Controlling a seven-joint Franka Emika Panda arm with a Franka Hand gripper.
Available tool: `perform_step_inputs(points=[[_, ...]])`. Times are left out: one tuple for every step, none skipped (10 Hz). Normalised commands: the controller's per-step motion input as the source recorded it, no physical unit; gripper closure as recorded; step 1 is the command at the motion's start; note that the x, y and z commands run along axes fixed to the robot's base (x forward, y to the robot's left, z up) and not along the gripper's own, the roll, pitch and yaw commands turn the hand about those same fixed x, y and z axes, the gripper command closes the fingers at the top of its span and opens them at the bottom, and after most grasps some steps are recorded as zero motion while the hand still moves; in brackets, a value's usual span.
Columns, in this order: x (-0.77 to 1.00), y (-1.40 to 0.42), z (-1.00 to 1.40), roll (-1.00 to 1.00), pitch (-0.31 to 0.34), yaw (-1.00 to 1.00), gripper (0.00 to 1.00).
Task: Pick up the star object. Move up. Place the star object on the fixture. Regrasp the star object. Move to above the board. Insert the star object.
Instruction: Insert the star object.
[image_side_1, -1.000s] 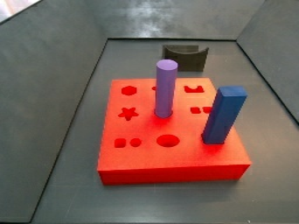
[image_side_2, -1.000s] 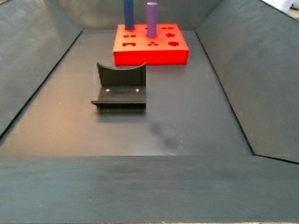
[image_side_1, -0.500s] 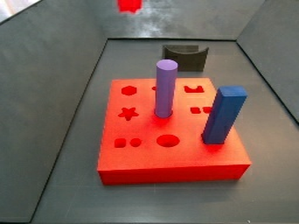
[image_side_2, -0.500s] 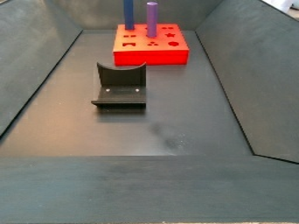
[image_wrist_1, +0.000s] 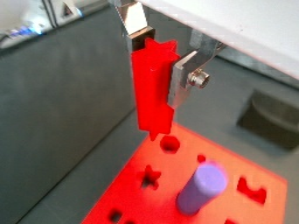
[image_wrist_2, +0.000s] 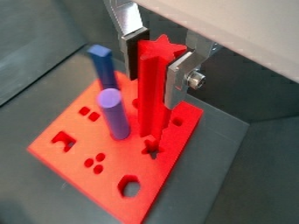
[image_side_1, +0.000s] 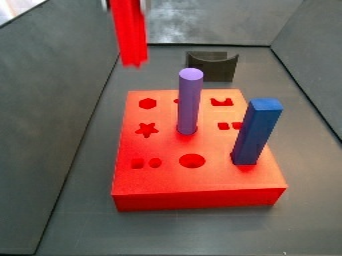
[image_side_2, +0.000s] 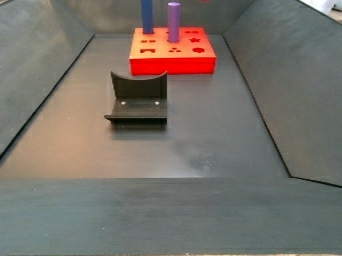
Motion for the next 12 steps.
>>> perform_step_inputs(points=[[0.34,-0.30,-1.00,0.04,-0.083,-0.55,1.00],[0.61,-0.13,-1.00,0.04,-0.013,-0.48,1.00],[0.47,-0.05,-1.00,0.06,-0.024,-0.47,1.00],[0.13,0.00,-0.25,-0.14,-0.047,-0.33,1.00],[0.00,-0.02,-0.23,0.10,0.000,0.00,1.00],[-0.13,0.00,-0.55,0.14,-0.050,0.05,1.00],[-0.09,0.06,-0.79,0.12,-0.060,0.14,1.00],[0.00,0.00,-0.16,-0.08,-0.020,0.03,1.00],[0.00,0.00,-0.03,-0.01,0.000,0.00,1.00],[-0.05,0.00,-0.58,0.00,-0.010,0.03,1.00],[-0.25,0.00,-0.89,0.05,0.000,0.23,1.00],[-0.04,0.02,-0.24,-0.04,0.010,0.18,1.00]])
